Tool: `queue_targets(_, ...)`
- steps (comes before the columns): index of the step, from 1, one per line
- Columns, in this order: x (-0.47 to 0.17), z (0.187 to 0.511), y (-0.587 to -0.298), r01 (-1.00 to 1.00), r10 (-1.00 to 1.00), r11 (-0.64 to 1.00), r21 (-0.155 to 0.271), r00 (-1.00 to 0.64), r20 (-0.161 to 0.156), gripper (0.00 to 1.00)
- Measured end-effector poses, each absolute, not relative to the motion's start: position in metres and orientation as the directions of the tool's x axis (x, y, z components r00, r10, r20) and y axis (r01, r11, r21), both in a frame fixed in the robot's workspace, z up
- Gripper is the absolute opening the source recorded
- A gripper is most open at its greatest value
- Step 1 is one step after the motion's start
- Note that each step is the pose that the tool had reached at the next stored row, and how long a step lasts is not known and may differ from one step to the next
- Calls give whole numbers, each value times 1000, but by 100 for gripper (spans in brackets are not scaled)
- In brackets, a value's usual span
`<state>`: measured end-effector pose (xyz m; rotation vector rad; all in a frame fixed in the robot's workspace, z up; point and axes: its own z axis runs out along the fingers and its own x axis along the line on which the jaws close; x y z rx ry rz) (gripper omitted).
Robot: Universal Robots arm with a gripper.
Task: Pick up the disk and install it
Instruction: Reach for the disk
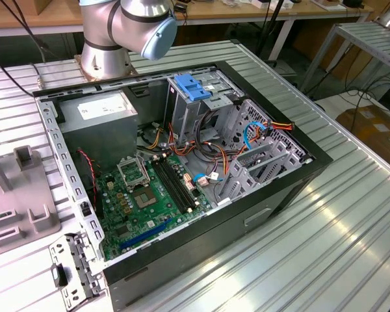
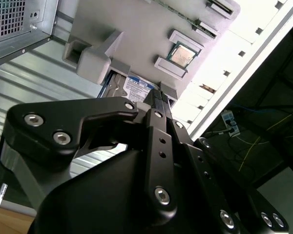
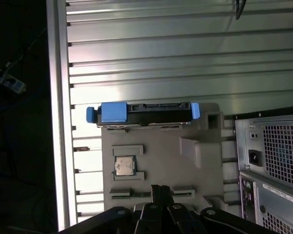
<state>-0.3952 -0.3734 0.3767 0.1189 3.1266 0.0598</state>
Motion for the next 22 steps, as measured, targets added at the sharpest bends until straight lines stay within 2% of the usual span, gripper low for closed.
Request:
queue_targets(3,-395,376,-373,77,76,997,31,-997,21,11)
queue_targets(5,-395,376,-373,77,76,997,29,-997,21,11)
queue_targets(8,-395,376,-373,77,77,997,-2,-997,19,11)
queue_targets(22,-394,374,-371,77,77,997,-3,-997,19,11)
